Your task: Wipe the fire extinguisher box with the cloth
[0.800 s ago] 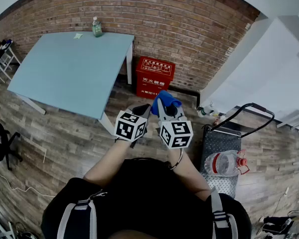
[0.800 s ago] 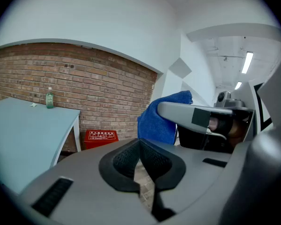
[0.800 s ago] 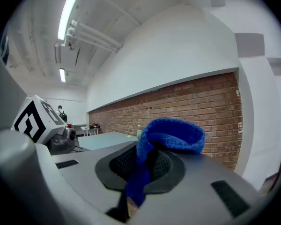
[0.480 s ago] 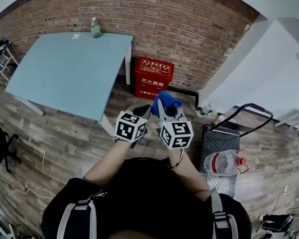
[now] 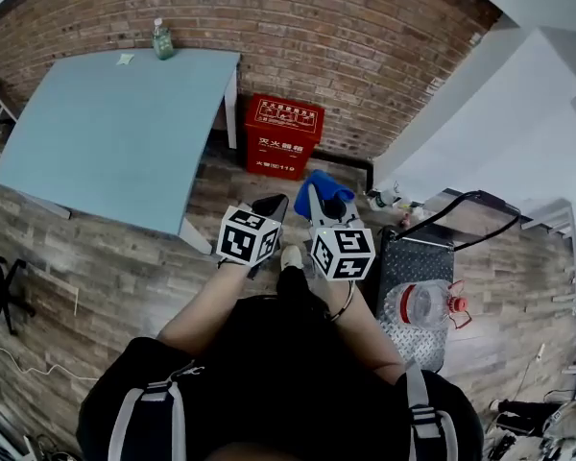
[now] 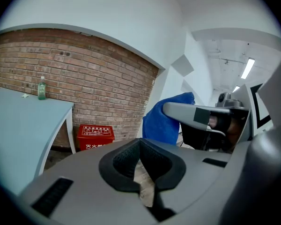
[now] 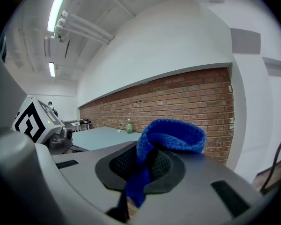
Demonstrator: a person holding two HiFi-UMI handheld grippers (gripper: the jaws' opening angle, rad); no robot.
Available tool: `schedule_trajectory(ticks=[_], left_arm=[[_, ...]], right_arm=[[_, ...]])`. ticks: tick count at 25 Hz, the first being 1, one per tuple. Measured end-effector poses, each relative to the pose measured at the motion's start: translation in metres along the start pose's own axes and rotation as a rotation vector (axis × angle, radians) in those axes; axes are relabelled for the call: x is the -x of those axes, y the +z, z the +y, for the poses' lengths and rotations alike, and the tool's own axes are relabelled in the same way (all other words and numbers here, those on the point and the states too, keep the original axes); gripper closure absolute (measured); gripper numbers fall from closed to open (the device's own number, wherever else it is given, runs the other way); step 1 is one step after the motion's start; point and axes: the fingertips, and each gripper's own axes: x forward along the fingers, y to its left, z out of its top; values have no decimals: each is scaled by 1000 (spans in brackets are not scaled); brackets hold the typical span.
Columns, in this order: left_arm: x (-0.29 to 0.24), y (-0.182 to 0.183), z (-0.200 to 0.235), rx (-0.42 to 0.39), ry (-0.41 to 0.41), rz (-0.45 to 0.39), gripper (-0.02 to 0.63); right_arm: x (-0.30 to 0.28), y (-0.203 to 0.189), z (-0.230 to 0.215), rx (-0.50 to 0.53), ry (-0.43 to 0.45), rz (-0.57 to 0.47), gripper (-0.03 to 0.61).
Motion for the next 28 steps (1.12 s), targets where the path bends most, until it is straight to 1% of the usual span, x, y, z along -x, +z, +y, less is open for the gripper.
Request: schedule_trajectory(ticks=[3, 8, 14, 17, 25, 28], left_arm=[[-17, 9, 16, 4, 20, 14, 620], [-41, 41, 46, 8, 74, 10, 620], [-80, 69, 77, 27, 131, 23, 620], [-100, 91, 90, 30, 155, 14, 620], [-166, 144, 104, 13, 185, -3, 620], [-188, 158, 102, 3, 188, -8, 620]], right_arm=[[-27, 6, -15, -18, 17, -3, 537], [-79, 25, -35, -33, 71, -6, 537], [-136, 40, -61, -36, 144, 4, 537], [-161, 52, -78, -33, 168, -2, 537], [-215, 85, -135, -18, 217, -30, 537], [-226, 88, -157, -19, 225, -35, 537]])
